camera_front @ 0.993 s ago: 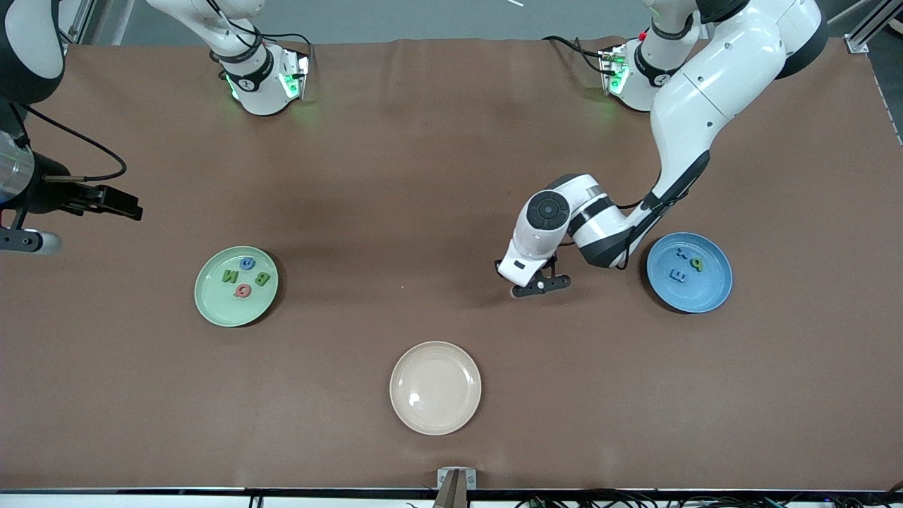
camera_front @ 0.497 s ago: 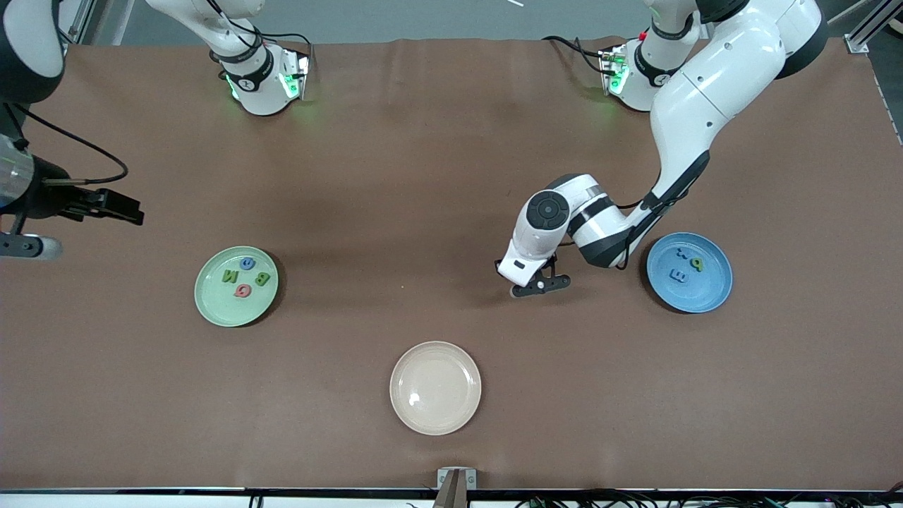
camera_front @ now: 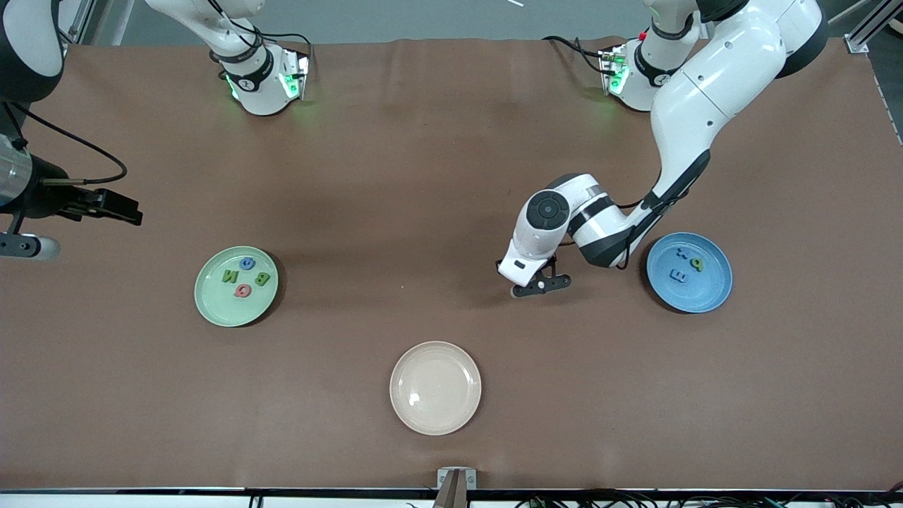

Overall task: Sort upper and lower case letters into plates
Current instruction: 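Carry the green u to the blue plate while the right gripper retracts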

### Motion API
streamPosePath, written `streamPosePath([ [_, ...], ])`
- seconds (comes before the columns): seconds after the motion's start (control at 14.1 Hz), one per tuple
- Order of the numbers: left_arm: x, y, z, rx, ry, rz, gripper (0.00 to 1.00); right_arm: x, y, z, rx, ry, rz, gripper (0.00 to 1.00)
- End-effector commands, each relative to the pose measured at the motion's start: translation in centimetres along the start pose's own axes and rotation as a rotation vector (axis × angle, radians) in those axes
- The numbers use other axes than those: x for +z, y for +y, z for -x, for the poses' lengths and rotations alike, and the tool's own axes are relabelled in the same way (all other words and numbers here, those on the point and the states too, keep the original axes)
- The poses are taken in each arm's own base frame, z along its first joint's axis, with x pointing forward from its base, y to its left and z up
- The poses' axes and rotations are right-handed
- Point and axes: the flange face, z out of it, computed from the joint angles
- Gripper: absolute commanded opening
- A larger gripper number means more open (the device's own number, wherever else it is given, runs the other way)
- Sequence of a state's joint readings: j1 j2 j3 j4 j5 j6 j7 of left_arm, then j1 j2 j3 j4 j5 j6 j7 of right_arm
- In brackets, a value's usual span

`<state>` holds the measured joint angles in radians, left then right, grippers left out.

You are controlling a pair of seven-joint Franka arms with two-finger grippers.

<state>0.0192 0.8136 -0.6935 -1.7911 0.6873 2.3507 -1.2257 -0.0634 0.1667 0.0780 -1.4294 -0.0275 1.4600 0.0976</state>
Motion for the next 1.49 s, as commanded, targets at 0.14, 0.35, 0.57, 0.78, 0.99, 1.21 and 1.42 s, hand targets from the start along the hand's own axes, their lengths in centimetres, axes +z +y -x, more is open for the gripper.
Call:
streamPosePath([
  [0.14, 0.3, 0.1, 0.4, 0.005, 0.015, -0.005, 0.2, -0.8, 0.9, 2.0, -0.012, 0.004, 0.01, 1.0],
  [0.35, -1.2, -0.3, -0.4, -0.001, 0.038, -0.007, 0.18, -1.2, 1.0, 3.1, -0.018, 0.013, 0.009, 1.0],
  [0.57, -3.0, -0.7, -0.9, 0.032, 0.054, -0.048, 0.17, -1.6, 1.4, 5.1, -0.018, 0.037, 0.007, 1.0],
  [0.78, -6.1, -4.3, -3.5, 0.104, 0.029, -0.028, 0.18, -1.4, 2.6, 6.9, -0.025, 0.058, -0.001, 1.0],
  [0.99, -9.4, -8.4, -4.8, 0.192, -0.059, -0.086, 0.18, -2.3, 2.5, 8.0, -0.028, 0.073, -0.002, 1.0],
  [1.21, -11.1, -12.0, -6.1, 0.269, -0.1, -0.15, 0.18, -3.1, 2.3, 8.9, -0.035, 0.083, -0.002, 1.0],
  [1.42, -12.5, -15.4, -7.2, 0.308, -0.12, -0.137, 0.17, -3.6, 2.3, 9.7, -0.034, 0.087, -0.003, 1.0],
])
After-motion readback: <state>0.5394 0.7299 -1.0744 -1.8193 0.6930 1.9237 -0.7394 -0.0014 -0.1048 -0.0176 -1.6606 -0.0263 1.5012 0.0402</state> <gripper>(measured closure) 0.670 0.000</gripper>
